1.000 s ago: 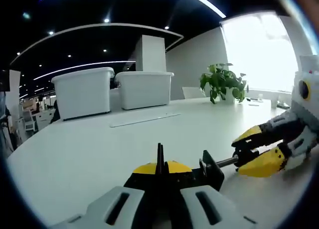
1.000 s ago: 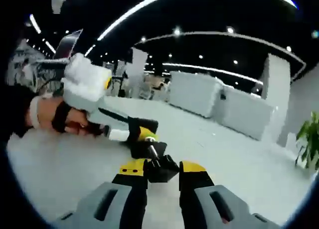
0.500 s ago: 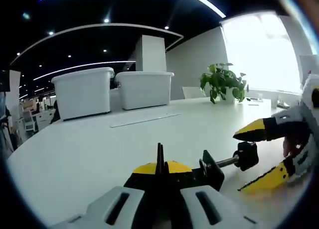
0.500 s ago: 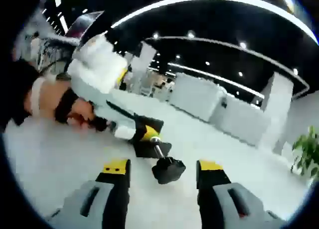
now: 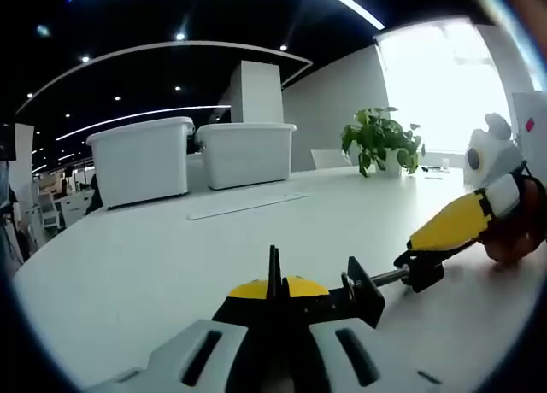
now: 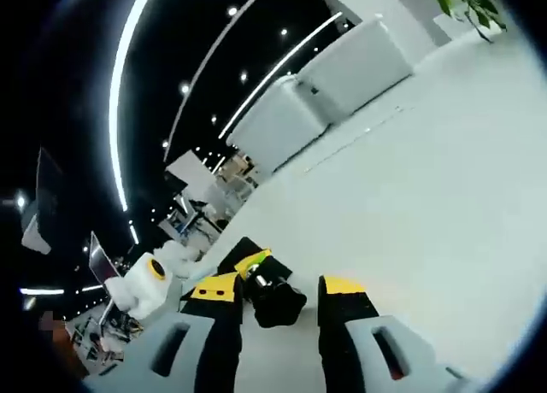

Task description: Clamp the fixed fixture on the desktop, loosen the retaining clip, secure it to the edge of the desk, and tighten the retaining clip.

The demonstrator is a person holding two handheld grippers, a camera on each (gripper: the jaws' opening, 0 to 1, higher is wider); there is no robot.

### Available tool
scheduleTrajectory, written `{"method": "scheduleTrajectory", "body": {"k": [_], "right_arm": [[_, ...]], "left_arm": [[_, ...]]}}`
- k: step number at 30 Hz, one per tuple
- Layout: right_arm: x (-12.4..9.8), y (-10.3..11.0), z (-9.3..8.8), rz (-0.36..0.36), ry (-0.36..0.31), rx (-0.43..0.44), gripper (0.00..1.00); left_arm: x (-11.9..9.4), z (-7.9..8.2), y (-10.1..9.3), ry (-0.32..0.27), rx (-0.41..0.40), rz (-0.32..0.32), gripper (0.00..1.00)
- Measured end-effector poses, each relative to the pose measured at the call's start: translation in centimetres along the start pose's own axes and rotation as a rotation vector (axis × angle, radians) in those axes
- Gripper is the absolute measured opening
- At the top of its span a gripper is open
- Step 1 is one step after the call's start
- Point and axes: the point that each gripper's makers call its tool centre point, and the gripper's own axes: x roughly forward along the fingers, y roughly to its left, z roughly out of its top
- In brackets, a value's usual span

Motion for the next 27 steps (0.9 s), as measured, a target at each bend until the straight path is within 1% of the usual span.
{"method": "scheduleTrajectory", "body": {"k": [1, 2, 3, 4, 5, 7, 8, 10, 11, 12, 13, 14, 15, 16, 17, 18, 21, 22, 24, 25, 27], "right_arm": [[0.0, 0.0, -0.1, 0.001, 0.0, 0.016, 0.28], [0.1, 0.4, -0.5, 0.016, 0.027, 0.06, 0.26], [0.1, 0.4, -0.6, 0.013, 0.032, 0.085, 0.26], [0.1, 0.3, -0.4, 0.017, 0.026, 0.06, 0.26], [0.1, 0.3, -0.3, 0.017, 0.029, 0.064, 0.26], [0.1, 0.2, 0.0, 0.027, 0.038, 0.11, 0.25], [0.2, 0.1, 0.1, 0.026, 0.036, 0.108, 0.25], [0.1, 0.4, 0.0, 0.028, 0.036, 0.063, 0.25], [0.5, -0.2, 0.8, 0.019, 0.032, 0.021, 0.25], [0.5, -0.3, 0.9, 0.01, 0.028, -0.05, 0.25], [0.0, 0.7, -0.1, -0.003, 0.012, -0.158, 0.24], [-0.2, 1.2, -0.5, -0.016, 0.004, -0.247, 0.24], [-0.3, 1.5, -0.9, -0.034, 0.003, -0.363, 0.23], [-0.3, 1.8, -0.7, -0.042, -0.016, -0.474, 0.23], [-0.3, 2.1, -0.8, -0.048, -0.025, -0.561, 0.23], [-0.3, 2.2, -1.0, -0.051, -0.027, -0.626, 0.23], [-0.3, 2.2, -1.1, -0.05, -0.042, -0.668, 0.23], [-0.3, 2.4, -1.1, -0.05, -0.052, -0.723, 0.23], [-0.5, 3.0, -1.1, -0.068, -0.083, -0.922, 0.23], [-0.2, 2.7, -0.6, -0.088, -0.098, -1.014, 0.23], [-0.3, 3.3, -1.0, -0.118, -0.124, -1.213, 0.23]], "left_arm": [[-0.1, 0.0, -0.1, 0.0, 0.0, 0.0, 0.04], [0.0, 0.0, -0.1, 0.0, 0.001, -0.001, 0.04], [0.0, 0.0, -0.1, 0.0, 0.0, -0.001, 0.04], [0.1, 0.0, 0.0, 0.0, 0.001, -0.001, 0.04], [0.1, 0.0, 0.0, 0.0, -0.001, -0.002, 0.04], [0.2, 0.0, 0.1, 0.0, -0.001, -0.001, 0.04], [0.2, 0.0, 0.1, 0.0, -0.001, -0.002, 0.04], [0.2, 0.0, 0.1, 0.0, -0.001, -0.002, 0.04], [0.2, 0.0, 0.1, 0.001, -0.002, -0.003, 0.04], [0.2, 0.0, 0.0, -0.002, -0.002, -0.004, 0.04], [0.1, 0.0, 0.0, -0.004, 0.001, -0.004, 0.04], [0.0, 0.0, -0.1, -0.004, 0.003, -0.003, 0.04], [0.0, 0.0, -0.2, -0.003, 0.004, -0.003, 0.04], [-0.2, 0.1, -0.3, -0.003, 0.003, -0.003, 0.04], [-0.2, 0.1, -0.4, -0.003, 0.005, -0.002, 0.04], [-0.4, 0.1, -0.5, -0.004, 0.005, -0.002, 0.04], [-0.8, 0.1, -0.8, -0.005, 0.005, -0.002, 0.04], [-0.9, 0.1, -0.8, -0.005, 0.005, -0.002, 0.04], [-1.0, 0.1, -0.9, -0.004, 0.005, -0.001, 0.04], [-1.0, 0.1, -0.9, -0.003, 0.005, 0.0, 0.04], [-1.1, 0.1, -1.0, -0.001, 0.004, 0.002, 0.04]]}}
